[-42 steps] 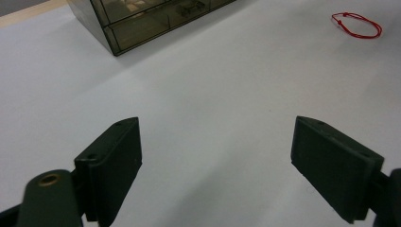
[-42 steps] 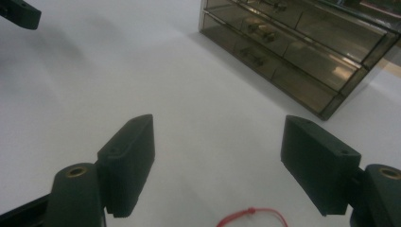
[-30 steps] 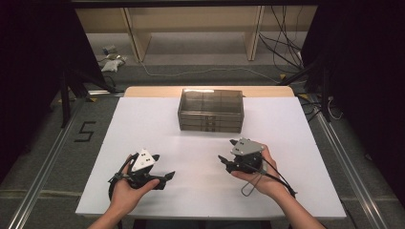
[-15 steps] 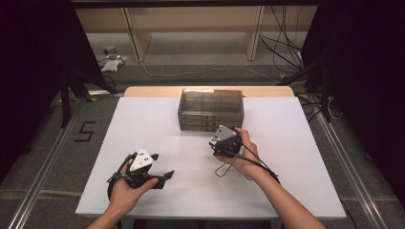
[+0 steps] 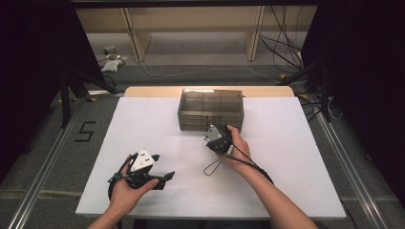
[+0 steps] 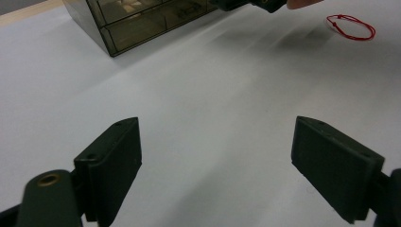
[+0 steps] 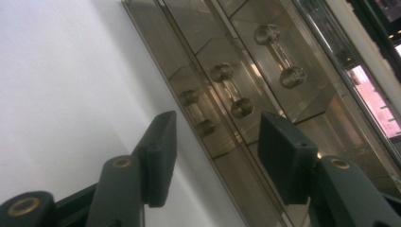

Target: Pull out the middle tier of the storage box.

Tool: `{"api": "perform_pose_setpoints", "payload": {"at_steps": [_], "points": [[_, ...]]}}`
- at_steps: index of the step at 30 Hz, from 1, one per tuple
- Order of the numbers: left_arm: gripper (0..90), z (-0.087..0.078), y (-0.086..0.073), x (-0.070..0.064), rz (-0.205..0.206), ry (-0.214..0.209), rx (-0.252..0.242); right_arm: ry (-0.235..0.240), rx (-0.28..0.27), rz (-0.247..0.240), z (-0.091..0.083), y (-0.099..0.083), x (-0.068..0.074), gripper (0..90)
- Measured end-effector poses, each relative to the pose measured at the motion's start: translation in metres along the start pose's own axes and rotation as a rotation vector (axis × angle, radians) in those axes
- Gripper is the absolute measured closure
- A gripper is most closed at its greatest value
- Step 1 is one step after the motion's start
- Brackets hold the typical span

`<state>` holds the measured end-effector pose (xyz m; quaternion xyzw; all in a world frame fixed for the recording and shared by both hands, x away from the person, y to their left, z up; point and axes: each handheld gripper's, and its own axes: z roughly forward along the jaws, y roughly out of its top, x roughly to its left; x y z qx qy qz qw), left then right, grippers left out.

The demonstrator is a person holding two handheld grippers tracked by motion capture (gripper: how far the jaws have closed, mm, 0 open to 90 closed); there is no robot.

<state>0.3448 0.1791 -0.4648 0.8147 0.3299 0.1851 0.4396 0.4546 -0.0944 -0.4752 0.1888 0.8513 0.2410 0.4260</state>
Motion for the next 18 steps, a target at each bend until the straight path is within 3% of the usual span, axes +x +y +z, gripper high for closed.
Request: {"api": "perform_pose_setpoints", "payload": {"at_steps": [10, 11, 12, 18], "points": [[16.9, 0.0, 0.0, 0.001, -0.007, -0.002, -0.002, -0.075, 0.013, -0.042, 0.007, 0.003, 0.003, 56.4], [16.9, 0.0, 0.0, 0.001, -0.004, -0.003, 0.001, -0.085, 0.009, -0.029, 0.008, 0.003, 0.004, 57.3], [16.9, 0.0, 0.0, 0.001, -0.004, -0.003, 0.0, -0.086, 0.021, -0.059, 0.008, 0.003, 0.003, 57.9], [17.0, 0.0, 0.0, 0.002, -0.007, -0.002, 0.0, -0.117, 0.034, -0.091, 0.013, 0.002, 0.005, 58.9]]}}
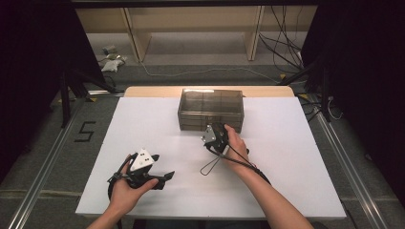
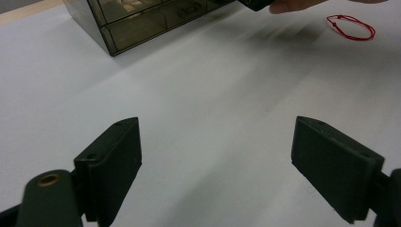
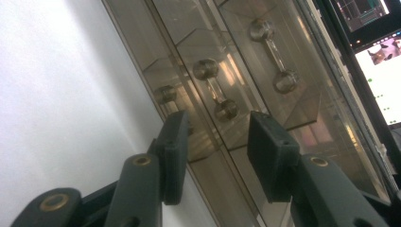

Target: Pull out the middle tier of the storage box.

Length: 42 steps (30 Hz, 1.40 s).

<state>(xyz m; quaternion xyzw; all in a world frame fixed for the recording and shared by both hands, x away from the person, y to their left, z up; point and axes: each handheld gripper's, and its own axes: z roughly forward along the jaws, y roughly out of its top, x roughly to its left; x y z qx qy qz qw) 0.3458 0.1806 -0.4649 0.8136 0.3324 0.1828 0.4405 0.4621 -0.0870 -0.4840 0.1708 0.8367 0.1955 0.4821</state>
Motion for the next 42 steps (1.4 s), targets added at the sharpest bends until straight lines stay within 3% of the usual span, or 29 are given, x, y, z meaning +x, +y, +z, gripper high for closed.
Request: {"api": "perform_pose_setpoints", "payload": {"at_steps": [8, 28, 31, 42], "points": [[17.0, 0.0, 0.0, 0.0, 0.001, 0.0, -0.001, -0.035, 0.01, -0.052, 0.003, 0.001, 0.003, 60.2], [17.0, 0.0, 0.0, -0.001, 0.011, -0.005, 0.004, -0.112, 0.025, -0.118, 0.008, 0.004, 0.014, 65.0], [17.0, 0.0, 0.0, -0.001, 0.012, -0.005, 0.004, -0.121, 0.021, -0.158, 0.009, 0.005, 0.015, 65.4], [17.1, 0.001, 0.0, -0.002, 0.022, -0.006, 0.008, -0.166, 0.035, -0.211, 0.011, 0.007, 0.02, 71.4]]}}
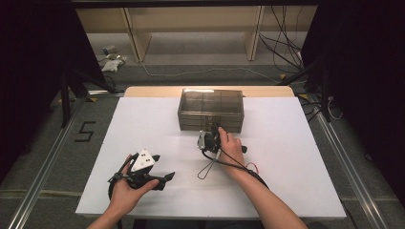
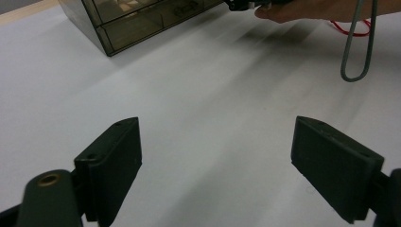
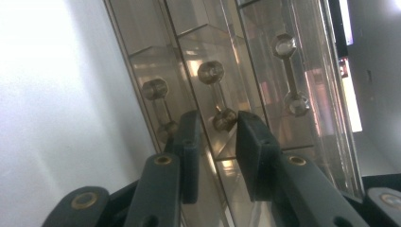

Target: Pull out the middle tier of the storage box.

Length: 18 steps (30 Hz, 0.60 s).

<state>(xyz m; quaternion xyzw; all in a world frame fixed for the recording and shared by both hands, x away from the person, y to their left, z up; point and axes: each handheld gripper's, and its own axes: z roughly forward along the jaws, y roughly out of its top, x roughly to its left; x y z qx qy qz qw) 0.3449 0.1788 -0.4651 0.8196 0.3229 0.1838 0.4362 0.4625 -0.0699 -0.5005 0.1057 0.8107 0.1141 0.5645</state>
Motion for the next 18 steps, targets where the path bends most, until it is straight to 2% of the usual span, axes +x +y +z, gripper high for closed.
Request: {"api": "perform_pose_setpoints", "payload": {"at_steps": [6, 11, 18], "points": [[17.1, 0.0002, -0.0001, -0.0002, 0.0, -0.001, 0.0, -0.009, 0.011, -0.001, -0.0002, 0.0015, 0.0011, 73.0], [17.1, 0.0004, -0.0003, -0.0002, 0.0, -0.001, 0.001, -0.022, 0.013, -0.013, -0.0004, 0.0015, 0.0009, 77.1], [17.2, 0.0003, -0.0003, -0.0005, -0.001, -0.001, 0.001, -0.034, 0.021, -0.038, -0.0001, 0.0027, 0.0017, 78.1]]}}
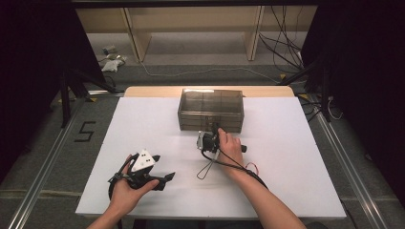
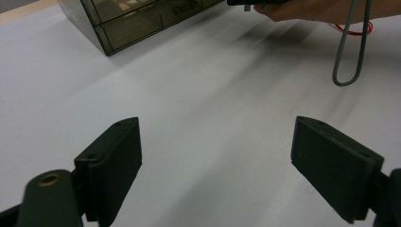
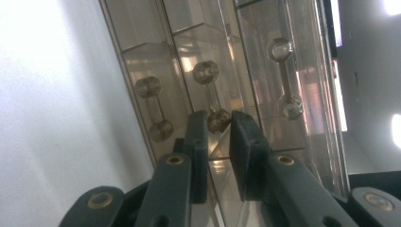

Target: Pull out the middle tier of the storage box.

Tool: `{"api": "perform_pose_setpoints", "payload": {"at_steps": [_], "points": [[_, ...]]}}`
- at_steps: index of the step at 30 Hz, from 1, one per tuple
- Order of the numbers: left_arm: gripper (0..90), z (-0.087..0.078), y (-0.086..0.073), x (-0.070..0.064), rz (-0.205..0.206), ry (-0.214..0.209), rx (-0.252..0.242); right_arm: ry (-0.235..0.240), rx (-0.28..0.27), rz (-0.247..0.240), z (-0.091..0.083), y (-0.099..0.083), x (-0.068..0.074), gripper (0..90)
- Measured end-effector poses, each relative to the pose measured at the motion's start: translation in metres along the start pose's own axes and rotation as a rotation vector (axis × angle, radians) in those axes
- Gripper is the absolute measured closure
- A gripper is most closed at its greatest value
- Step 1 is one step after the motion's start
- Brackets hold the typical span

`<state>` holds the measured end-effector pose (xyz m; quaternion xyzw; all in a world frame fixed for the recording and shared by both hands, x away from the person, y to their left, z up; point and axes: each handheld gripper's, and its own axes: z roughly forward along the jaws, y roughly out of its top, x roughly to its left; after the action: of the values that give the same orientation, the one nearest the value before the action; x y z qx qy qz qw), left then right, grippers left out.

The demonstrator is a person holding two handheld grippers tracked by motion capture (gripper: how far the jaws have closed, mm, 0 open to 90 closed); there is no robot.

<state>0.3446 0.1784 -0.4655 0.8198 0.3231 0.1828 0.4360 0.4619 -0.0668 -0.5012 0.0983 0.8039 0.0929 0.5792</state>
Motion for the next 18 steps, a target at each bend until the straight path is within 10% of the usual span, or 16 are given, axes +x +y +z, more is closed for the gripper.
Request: {"api": "perform_pose_setpoints", "payload": {"at_steps": [18], "points": [[17.2, 0.0009, -0.0001, -0.0002, 0.0, 0.0, 0.002, -0.028, 0.005, -0.028, -0.0001, 0.001, 0.0037, 78.9]]}}
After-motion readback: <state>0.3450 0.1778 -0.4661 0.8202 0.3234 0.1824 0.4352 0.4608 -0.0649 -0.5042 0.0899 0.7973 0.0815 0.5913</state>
